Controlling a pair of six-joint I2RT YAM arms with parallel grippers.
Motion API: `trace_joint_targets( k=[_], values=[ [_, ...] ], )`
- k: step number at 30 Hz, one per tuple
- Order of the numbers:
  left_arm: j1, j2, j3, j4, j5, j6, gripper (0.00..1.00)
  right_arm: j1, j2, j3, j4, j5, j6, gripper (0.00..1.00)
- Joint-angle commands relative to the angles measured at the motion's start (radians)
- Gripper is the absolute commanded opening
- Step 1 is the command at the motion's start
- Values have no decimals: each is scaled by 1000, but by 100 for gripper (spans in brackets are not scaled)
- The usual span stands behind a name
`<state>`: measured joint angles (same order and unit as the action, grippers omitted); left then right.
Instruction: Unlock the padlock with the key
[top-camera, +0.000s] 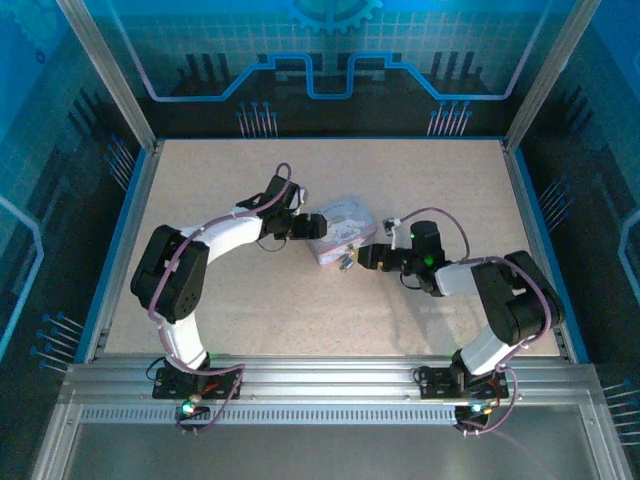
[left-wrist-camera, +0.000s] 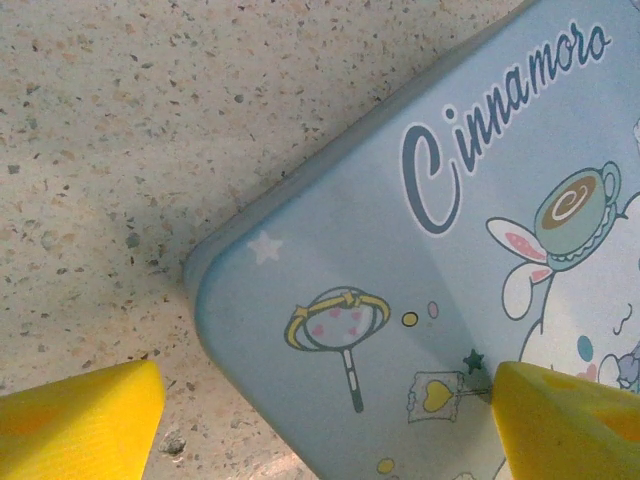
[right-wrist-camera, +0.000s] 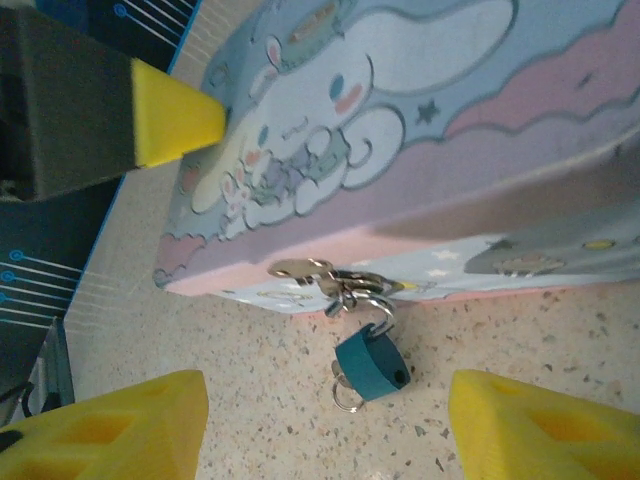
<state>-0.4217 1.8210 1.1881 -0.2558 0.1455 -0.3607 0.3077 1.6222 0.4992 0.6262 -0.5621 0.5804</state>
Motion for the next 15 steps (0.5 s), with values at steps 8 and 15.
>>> trace_joint_targets(
  k=[8, 15],
  values=[
    [-5, -11, -42, -75, -29, -2, 86, 43, 136, 54, 124, -47, 70, 65],
    [-4, -15, -45, -72, -27, -6, 85, 56, 198, 74, 183, -54, 85, 63]
  ],
)
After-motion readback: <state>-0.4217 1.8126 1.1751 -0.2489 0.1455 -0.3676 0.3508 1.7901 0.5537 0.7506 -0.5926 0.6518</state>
